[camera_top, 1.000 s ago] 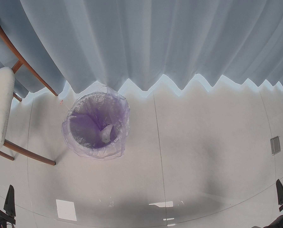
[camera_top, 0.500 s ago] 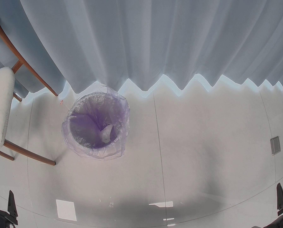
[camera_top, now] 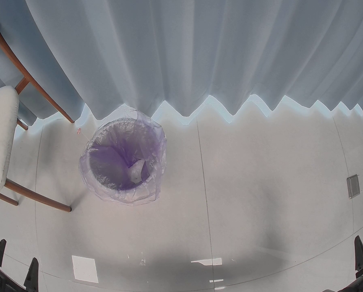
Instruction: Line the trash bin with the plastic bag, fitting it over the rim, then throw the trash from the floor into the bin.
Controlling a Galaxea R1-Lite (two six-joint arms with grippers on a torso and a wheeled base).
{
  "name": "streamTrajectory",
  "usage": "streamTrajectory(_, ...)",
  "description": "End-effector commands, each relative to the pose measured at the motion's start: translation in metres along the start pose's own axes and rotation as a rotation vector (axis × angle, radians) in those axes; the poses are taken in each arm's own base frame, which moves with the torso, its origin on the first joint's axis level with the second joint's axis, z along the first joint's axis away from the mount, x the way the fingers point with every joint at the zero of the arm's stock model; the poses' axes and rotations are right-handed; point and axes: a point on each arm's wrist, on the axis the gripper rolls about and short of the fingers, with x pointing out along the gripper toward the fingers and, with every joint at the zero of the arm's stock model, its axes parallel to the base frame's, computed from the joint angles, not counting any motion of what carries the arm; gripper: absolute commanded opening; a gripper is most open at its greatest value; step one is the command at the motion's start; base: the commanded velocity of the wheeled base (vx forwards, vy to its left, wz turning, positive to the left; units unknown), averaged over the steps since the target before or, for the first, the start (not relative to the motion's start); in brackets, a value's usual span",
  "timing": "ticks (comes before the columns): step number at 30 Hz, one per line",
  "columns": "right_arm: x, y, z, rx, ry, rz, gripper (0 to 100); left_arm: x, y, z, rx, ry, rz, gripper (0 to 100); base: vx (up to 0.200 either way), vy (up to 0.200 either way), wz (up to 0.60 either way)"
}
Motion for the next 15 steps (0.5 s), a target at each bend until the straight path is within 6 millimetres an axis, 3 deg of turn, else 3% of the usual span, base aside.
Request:
streamTrajectory(1,-0.0001,0.0031,-0.0048,-0.011,0.018,0.153,100,-0.0002,-0.0008,-0.0033,-0.001,0.0,-0.028,100,0.0,0.0,0.0)
streamTrajectory(8,-0.0014,0.0031,-0.004,-0.039,0.05,0.148,100,-0.0013,0.007,-0.0043,-0.098,0.008,0.325,100,0.0,0.0,0.0)
streamTrajectory(11,-0.0043,0.0026,-0.0011,0.032,0.091,0.108,100,-0.001,0.0056,-0.0044,-0.086,0.009,0.264,100,0.0,0.0,0.0)
streamTrajectory(15,-0.0057,0.0004,0.0007,0.106,0.089,-0.003,100,-0.0001,0.0004,-0.0057,-0.054,0.018,0.032,100,0.0,0.0,0.0)
